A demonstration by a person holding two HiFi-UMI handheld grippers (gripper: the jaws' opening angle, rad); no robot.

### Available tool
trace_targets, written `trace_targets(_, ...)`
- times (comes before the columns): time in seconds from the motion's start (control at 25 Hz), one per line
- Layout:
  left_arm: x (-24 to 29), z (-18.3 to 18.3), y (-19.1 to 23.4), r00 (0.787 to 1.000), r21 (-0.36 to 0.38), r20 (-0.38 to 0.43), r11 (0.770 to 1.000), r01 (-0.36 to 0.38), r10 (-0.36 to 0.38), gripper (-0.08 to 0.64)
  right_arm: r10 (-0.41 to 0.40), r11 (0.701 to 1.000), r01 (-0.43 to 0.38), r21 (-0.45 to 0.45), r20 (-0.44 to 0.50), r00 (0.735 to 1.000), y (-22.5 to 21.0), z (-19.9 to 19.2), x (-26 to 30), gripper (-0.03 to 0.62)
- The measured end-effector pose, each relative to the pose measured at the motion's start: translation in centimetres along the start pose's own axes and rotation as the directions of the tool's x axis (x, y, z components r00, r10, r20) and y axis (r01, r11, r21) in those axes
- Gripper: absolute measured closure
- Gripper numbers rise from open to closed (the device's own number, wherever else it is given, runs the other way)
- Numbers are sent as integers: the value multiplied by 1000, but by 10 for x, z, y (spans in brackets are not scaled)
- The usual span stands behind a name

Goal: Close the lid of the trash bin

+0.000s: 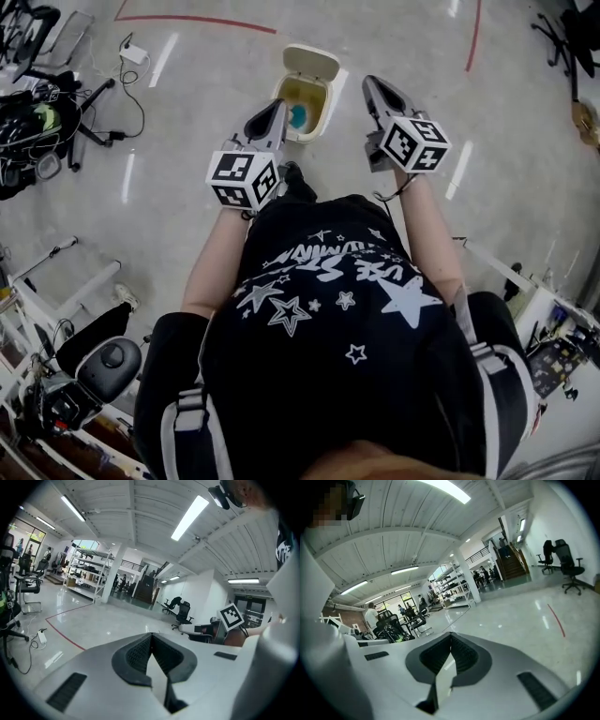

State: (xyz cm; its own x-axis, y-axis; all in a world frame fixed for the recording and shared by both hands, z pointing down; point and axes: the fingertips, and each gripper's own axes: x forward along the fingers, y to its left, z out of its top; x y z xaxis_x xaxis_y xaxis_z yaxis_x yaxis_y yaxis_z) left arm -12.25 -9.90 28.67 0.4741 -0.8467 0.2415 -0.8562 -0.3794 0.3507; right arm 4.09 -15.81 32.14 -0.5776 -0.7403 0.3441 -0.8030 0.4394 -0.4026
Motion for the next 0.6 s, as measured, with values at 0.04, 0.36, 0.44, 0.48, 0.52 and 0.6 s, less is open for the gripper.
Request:
trace_targets(0.04,4,0,4,1000,-1,-10,1000,14,-14,549,-8,1000,8,6,-1,1000,0,0,4,586)
trace_targets(0.36,37,-5,17,995,-7,-55,997,77,-77,549,-65,997,65,31,-22,998,-13,-10,16,586)
trace_targets(0.44,48,-6,18,995,-2,-66,997,80,-80,549,-73,997,74,39,-23,997,-23,-10,20,586)
trace_targets(0.48,54,-6,19,994,1,-70,997,78,-78,549,-74,996,75,43,-25,997,-28,-10,24,586)
trace_targets(0.52,61,-6,22,995,5,-73,997,75,-74,549,-73,996,74,47,-29,997,-34,-11,29,586)
trace_targets(0.6,74,-4,27,995,10,-74,998,61,-60,549,-68,996,70,53,-43,997,-45,-12,40,586)
